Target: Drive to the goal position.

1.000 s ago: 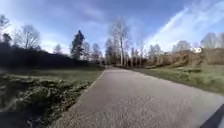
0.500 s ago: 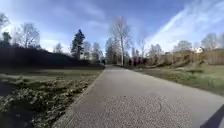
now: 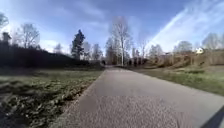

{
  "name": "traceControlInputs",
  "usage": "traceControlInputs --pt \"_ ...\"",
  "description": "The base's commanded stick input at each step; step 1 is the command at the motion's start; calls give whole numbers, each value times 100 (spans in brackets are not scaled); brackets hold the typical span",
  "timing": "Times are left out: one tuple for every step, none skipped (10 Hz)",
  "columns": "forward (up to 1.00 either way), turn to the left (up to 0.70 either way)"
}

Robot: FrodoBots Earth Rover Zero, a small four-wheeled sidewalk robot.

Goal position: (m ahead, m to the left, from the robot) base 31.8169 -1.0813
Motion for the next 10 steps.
traceControlInputs --pt "100 0" --pt "100 0" --pt "100 0" --pt "100 0" --pt "100 0" --pt "100 0" --pt "100 0" --pt "100 0" --pt "100 0" --pt "100 0"
